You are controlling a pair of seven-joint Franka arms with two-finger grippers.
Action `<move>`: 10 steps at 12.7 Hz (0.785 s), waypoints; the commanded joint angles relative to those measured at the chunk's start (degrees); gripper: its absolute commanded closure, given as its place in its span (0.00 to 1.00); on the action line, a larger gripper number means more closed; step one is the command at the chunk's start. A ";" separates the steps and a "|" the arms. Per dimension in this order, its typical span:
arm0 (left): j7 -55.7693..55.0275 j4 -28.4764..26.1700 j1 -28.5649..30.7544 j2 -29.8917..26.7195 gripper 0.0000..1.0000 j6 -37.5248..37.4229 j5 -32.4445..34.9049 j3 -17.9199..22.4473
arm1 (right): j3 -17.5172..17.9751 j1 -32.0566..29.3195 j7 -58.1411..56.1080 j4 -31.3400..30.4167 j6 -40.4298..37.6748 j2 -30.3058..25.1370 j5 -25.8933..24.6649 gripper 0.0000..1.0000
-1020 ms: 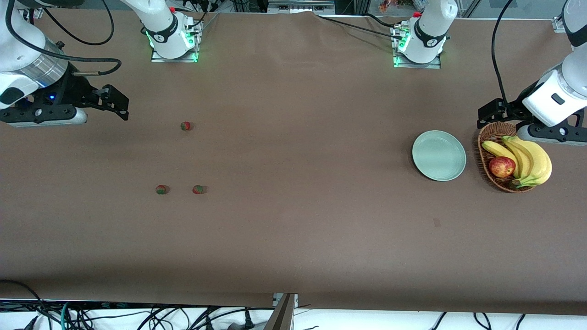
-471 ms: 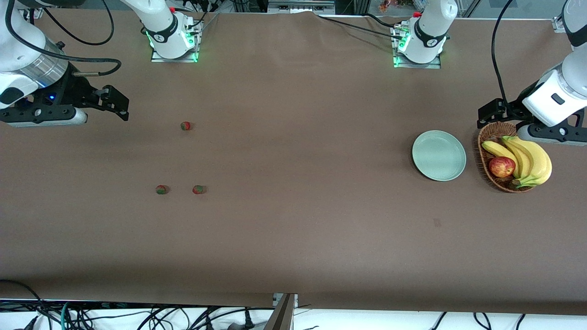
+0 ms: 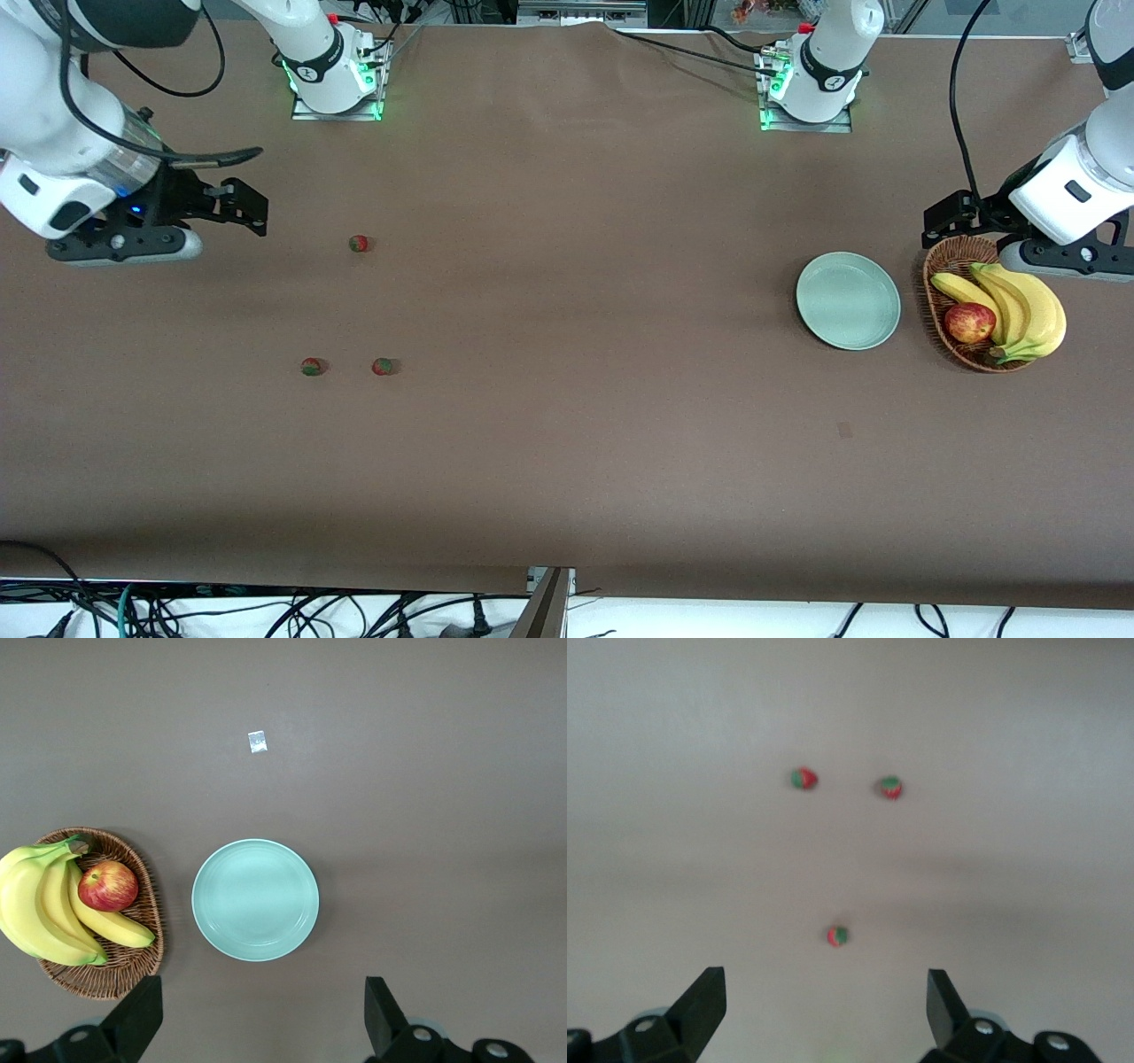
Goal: Collect all strawberries into plate
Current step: 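Lower the right gripper onto the first strawberry and close it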
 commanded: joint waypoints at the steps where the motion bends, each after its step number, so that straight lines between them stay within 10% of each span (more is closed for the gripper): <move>1: -0.02 0.52 -0.04 -0.54 0.00 -0.54 0.69 -0.14 | 0.46 1.16 -0.37 -6.93 1.86 -0.22 0.16 0.00; 10: -0.02 0.52 -0.04 -0.54 0.00 -0.54 0.69 -0.14 | 0.29 1.17 0.60 -45.78 40.16 -2.16 2.35 0.00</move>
